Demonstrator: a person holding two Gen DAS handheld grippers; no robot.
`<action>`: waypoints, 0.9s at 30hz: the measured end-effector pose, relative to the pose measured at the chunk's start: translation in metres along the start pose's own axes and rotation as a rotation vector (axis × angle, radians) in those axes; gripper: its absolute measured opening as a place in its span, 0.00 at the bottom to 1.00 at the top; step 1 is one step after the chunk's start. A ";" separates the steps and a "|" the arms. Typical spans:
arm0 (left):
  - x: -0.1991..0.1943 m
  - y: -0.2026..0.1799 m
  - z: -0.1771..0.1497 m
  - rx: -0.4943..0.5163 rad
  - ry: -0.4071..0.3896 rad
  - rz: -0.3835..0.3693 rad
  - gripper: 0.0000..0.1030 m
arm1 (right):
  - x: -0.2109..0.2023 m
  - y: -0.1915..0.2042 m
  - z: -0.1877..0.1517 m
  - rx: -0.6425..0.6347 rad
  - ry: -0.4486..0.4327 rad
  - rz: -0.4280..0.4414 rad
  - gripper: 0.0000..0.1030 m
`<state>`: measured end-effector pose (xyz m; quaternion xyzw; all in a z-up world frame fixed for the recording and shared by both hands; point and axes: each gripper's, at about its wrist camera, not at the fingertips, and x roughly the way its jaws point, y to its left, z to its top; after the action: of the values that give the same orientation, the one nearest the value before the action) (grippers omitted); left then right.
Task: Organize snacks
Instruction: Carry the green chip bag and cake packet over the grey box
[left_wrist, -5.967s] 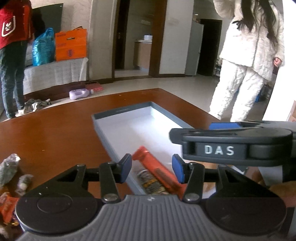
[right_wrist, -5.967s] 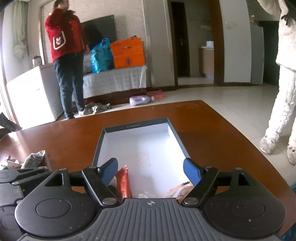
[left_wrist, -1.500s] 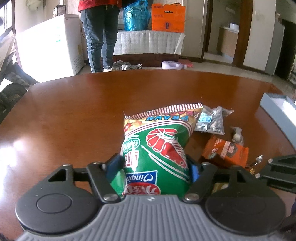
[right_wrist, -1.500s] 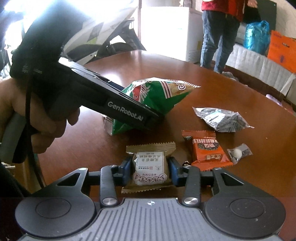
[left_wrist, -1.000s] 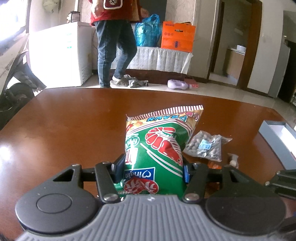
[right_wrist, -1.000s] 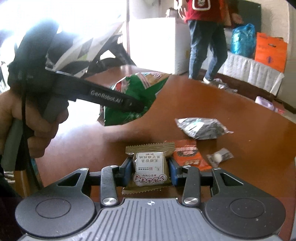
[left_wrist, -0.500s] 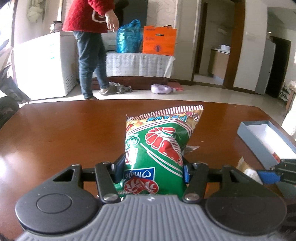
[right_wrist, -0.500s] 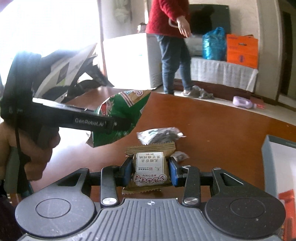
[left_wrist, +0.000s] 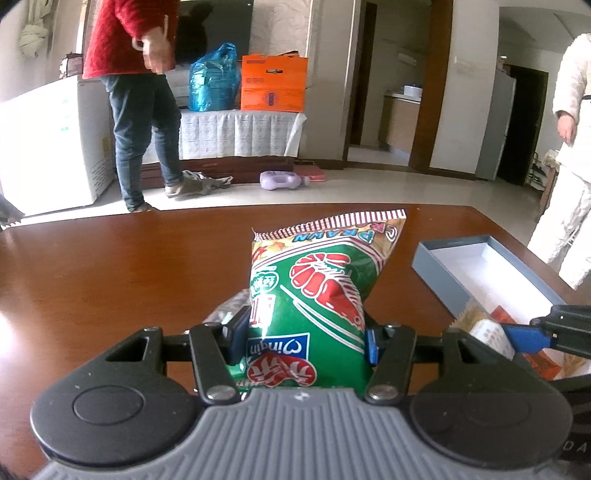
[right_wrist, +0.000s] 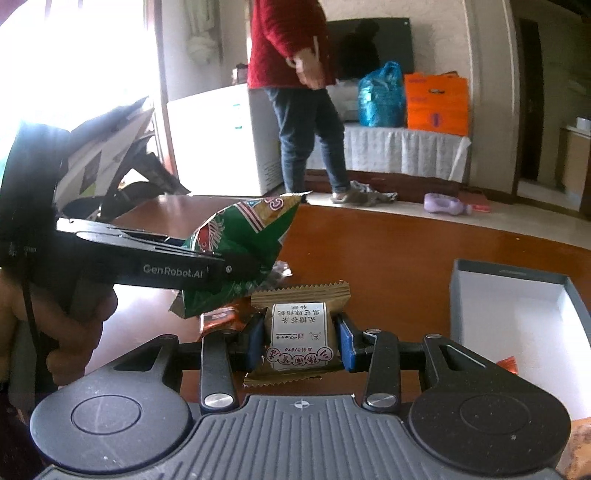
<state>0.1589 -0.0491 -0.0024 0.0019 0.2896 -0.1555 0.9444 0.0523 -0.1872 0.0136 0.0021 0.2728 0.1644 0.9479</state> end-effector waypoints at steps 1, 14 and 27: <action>-0.001 -0.003 0.000 0.002 0.000 -0.003 0.54 | -0.001 -0.002 0.000 0.002 -0.003 -0.005 0.40; 0.009 -0.055 0.004 0.036 -0.003 -0.051 0.54 | -0.013 -0.032 -0.004 0.042 -0.027 -0.059 0.40; 0.020 -0.101 0.005 0.069 -0.003 -0.105 0.54 | -0.028 -0.057 -0.012 0.085 -0.059 -0.123 0.40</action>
<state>0.1469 -0.1515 -0.0005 0.0188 0.2824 -0.2146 0.9348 0.0413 -0.2511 0.0128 0.0306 0.2510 0.0940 0.9629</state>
